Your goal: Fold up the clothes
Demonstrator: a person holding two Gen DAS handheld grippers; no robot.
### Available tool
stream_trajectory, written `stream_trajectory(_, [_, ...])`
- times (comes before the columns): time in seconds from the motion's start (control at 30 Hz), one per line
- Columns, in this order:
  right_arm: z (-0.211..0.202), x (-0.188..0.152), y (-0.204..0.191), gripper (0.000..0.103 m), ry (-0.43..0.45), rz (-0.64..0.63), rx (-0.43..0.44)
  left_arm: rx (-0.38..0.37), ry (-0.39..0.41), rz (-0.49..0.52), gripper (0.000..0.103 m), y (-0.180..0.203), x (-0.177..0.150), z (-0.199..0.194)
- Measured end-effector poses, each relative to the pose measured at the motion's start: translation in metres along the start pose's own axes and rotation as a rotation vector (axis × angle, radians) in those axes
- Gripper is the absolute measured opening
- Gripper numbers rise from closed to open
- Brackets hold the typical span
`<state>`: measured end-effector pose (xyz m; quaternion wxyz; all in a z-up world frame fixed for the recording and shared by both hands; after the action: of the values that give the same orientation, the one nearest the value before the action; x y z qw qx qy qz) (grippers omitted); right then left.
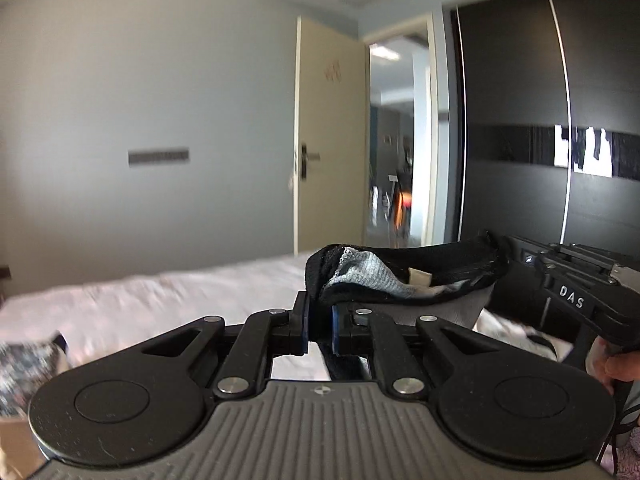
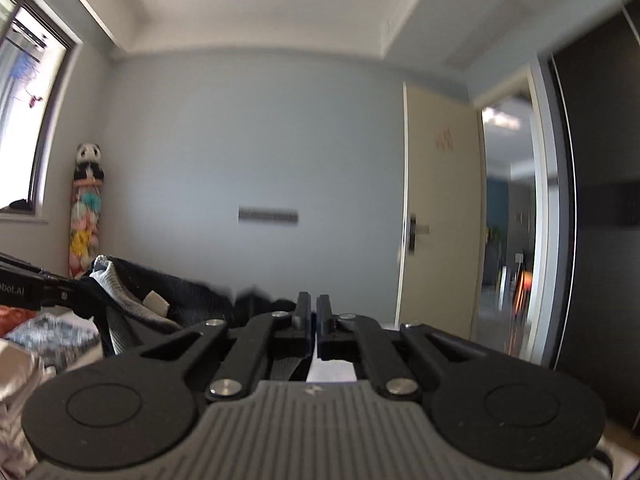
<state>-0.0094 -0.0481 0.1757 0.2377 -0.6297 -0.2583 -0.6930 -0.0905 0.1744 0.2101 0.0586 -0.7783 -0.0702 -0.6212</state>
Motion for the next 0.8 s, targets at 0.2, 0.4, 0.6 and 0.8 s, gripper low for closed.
stream_trajectory(0.2, [-0.012, 0.056, -0.013, 0.000, 0.095, -0.022, 0.056, 0.020, 0.023, 0.084, 0.008, 0.005, 0.025, -0.018])
stream_trajectory(0.4, [0.006, -0.013, -0.024, 0.001, -0.132, 0.012, 0.163, 0.109, -0.267, 0.048, 0.008, -0.020, -0.060, 0.040])
stream_trajectory(0.6, [0.029, -0.123, -0.045, 0.005, -0.426, 0.067, 0.281, 0.138, -0.425, -0.022, 0.008, -0.055, -0.147, 0.071])
stream_trajectory(0.8, [0.045, -0.200, -0.083, 0.010, -0.605, 0.090, 0.422, 0.157, -0.494, -0.105, 0.008, -0.093, -0.193, 0.058])
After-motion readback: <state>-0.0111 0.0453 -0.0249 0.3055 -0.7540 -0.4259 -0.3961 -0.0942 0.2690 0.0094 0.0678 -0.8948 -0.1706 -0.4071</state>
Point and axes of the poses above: each gripper's, at about its wrist camera, not at the fingertips, and z roughly the way its jaws point, y to its right, x to its top, the point moved 2 cm from there along z, roughly the way its jaws point, and after that the axes turned 1 degree about x, right-handed, at the moved point
